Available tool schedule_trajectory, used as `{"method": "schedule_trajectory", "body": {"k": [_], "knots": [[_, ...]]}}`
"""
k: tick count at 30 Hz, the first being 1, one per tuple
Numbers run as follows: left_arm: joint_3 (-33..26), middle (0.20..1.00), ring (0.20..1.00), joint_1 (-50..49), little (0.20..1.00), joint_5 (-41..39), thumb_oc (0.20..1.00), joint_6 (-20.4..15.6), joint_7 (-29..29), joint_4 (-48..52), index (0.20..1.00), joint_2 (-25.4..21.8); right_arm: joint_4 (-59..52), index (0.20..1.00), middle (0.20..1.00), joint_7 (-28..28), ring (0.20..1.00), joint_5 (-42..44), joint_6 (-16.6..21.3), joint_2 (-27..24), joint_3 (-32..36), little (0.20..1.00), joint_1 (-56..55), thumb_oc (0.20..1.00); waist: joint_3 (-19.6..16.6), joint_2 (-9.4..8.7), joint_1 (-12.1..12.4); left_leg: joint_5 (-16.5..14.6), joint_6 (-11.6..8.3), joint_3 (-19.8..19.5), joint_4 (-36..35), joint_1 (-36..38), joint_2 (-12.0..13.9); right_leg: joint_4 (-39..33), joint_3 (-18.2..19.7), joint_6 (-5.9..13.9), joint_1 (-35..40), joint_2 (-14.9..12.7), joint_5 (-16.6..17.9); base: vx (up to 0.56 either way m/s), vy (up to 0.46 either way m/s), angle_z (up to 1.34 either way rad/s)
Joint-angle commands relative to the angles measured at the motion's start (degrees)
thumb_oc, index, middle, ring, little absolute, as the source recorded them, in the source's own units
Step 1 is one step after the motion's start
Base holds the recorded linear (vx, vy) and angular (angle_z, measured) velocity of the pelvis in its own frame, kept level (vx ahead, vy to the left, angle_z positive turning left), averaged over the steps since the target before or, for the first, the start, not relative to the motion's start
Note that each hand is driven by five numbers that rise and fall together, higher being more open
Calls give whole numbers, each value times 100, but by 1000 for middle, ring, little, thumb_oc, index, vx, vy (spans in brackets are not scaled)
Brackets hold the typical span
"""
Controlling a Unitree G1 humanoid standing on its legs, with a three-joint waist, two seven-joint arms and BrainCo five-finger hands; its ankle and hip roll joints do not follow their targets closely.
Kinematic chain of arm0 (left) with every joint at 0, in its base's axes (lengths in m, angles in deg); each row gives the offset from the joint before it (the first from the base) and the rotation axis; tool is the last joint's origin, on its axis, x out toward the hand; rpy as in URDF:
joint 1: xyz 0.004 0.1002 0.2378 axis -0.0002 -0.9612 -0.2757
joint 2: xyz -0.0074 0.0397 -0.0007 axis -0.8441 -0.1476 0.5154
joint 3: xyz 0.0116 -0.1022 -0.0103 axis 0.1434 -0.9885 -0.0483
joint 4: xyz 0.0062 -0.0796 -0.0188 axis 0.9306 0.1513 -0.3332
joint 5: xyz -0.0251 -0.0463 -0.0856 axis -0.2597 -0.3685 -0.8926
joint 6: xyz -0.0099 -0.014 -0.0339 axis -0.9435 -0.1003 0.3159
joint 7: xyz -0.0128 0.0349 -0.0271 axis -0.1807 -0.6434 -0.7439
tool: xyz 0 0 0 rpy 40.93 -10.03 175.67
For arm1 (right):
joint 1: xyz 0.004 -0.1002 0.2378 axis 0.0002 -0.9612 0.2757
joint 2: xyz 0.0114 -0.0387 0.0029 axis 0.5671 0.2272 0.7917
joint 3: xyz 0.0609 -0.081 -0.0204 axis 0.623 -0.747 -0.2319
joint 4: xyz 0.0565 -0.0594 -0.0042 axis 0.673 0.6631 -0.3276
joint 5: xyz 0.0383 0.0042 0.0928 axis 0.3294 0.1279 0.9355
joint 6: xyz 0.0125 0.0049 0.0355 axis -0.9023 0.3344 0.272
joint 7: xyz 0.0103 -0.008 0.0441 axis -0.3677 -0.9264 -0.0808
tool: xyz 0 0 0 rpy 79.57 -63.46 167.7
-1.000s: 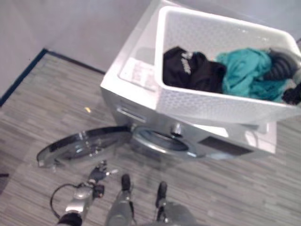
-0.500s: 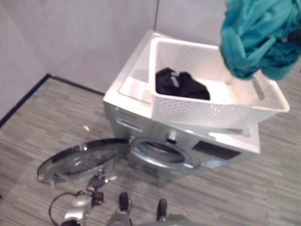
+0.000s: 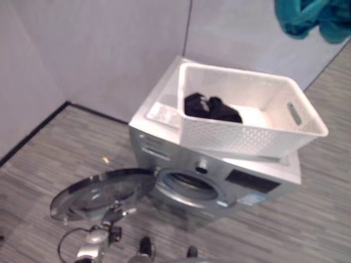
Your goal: Grab the laundry basket,head to the washer,open it,put in the laundry and shut it.
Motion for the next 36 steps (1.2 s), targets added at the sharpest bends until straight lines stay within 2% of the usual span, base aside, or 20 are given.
{"method": "schedule_trajectory", "body": {"k": [1, 2, 3, 4, 6, 7, 14, 19, 24, 28, 29, 31, 32, 33, 35, 36], "knots": [[-1, 1000, 1000, 175, 1000, 201, 1000, -173, -178, -69, 1000, -109, -238, 200, 200, 461, 200, -447, 78, 44, 482, 200, 102, 200, -130, -44, 169, -1189, 6, -35, 533, 383, 142, 630, -41, 274, -17, -70, -518, -15, 0, 4], [-24, 1000, 1000, 157, 1000, 256, 1000, -188, -203, -75, 1000, -50, -684, 200, 200, 469, 200, -545, 192, 372, 702, 200, -252, 200, -140, 13, 165, -1185, 9, -37, 533, 398, 141, 625, -39, 269, 8, -77, -527, 0, 0, 0], [-21, 1000, 1000, 150, 1000, 261, 1000, -189, -205, -77, 1000, -61, -737, 200, 200, 451, 200, -558, 184, 397, 756, 200, -317, 200, -144, 1, 166, -1186, 10, -40, 533, 401, 142, 624, -42, 269, 13, -76, -527, 0, 0, 0], [-50, 1000, 1000, 121, 1000, 313, 1000, -202, -237, -101, 1000, -6, -1247, 200, 200, 439, 200, -586, 325, 737, 1003, 200, -719, 200, -162, 47, 157, -1188, 14, -45, 538, 422, 137, 625, -40, 262, 34, -79, -533, 0, 0, 0], [-66, 1000, 1000, 106, 1000, 323, 1000, -209, -247, -124, 1000, 42, -1425, 200, 200, 458, 200, -548, 401, 887, 1082, 200, -860, 200, -175, 75, 150, -1192, 13, -36, 544, 428, 134, 621, -37, 258, 47, -85, -537, 0, 0, 0], [-96, 1000, 1000, 48, 1000, 369, 1000, -225, -296, -170, 1000, 132, -1988, 200, 200, 389, 200, -404, 586, 1307, 1349, 200, -1419, 200, -222, 123, 108, -1215, 22, -34, 572, 470, 135, 616, -25, 248, 85, -84, -544, -37, 3, 3], [-228, 1000, 1000, -78, 1000, 432, 1000, -296, -342, -116, 1000, 240, -2678, 200, 200, 165, 200, 66, 917, 1561, 1837, 200, -2310, 200, -284, 195, 12, -1242, -3, 9, 657, 521, 155, 625, -12, 232, 145, -91, -557, -20, -2, 3], [-397, 1000, 1000, -303, 1000, 359, 1000, -411, -352, 340, 1000, 239, -3033, 200, 200, -137, 200, 660, 1194, 1666, 2176, 200, -2983, 200, -329, 263, -69, -1232, -15, 64, 644, 585, 181, 623, 41, 232, 173, -92, -546, -45, -5, -7], [-534, 1000, 1000, -512, 1000, 259, 1000, -478, -252, 801, 1000, 207, -3174, 200, 200, -813, 200, 1890, 1416, 1845, 2367, 200, -3780, 200, -328, 288, -153, -1198, -54, 97, 649, 596, 199, 618, 26, 219, 178, -101, -525, -51, -13, 0], [-578, 1000, 1000, -494, 1000, 214, 1000, -476, -229, 717, 1000, 221, -3124, 200, 200, -1348, 200, 2826, 1427, 2170, 1937, 200, -4197, 200, -301, 289, -198, -1168, -76, 132, 644, 613, 219, 622, 42, 210, 171, -105, -494, -51, 1, -1], [-579, 1000, 1000, -494, 1000, 214, 1000, -476, -229, 716, 1000, 221, -3123, 200, 200, -1349, 200, 2827, 1428, 2171, 1937, 200, -4197, 200, -302, 289, -198, -1167, -76, 132, 643, 614, 218, 622, 42, 210, 172, -105, -494, -41, 9, -2], [-611, 1000, 1000, -474, 1000, 185, 1000, -482, -221, 642, 1000, 238, -3082, 200, 200, -1718, 200, 3465, 1397, 2290, 1661, 200, -4470, 200, -296, 275, -225, -1144, -87, 158, 633, 619, 231, 620, 52, 212, 160, -106, -476, -76, 10, -2], [-635, 1000, 1000, -369, 1000, 120, 1000, -473, -197, 424, 1000, 235, -3044, 200, 200, -2242, 200, 4639, 1308, 2236, 1278, 200, -4822, 200, -297, 223, -261, -1100, -111, 177, 617, 616, 246, 619, 69, 211, 137, -97, -445, -85, 9, -1], [-632, 1000, 1000, -367, 1000, 118, 1000, -478, -195, 417, 1000, 237, -3038, 200, 200, -2252, 200, 4657, 1313, 2229, 1285, 200, -4825, 200, -301, 225, -261, -1099, -112, 176, 614, 616, 245, 618, 68, 211, 136, -97, -445, -95, 6, 1], [-669, 1000, 1000, -248, 1000, 38, 1000, -478, -171, 165, 1000, 246, -3100, 200, 200, -2598, 200, 5431, 1213, 1949, 1182, 200, -4982, 200, -315, 165, -297, -1069, -137, 203, 599, 609, 258, 619, 98, 215, 111, -82, -429, -46, 3, 0], [-666, 1000, 1000, -242, 1000, 37, 1000, -483, -169, 157, 1000, 250, -3096, 200, 200, -2606, 200, 5444, 1214, 1942, 1190, 200, -4984, 200, -315, 170, -294, -1068, -137, 204, 597, 609, 258, 619, 98, 215, 109, -82, -429, -35, 8, -1]]}}
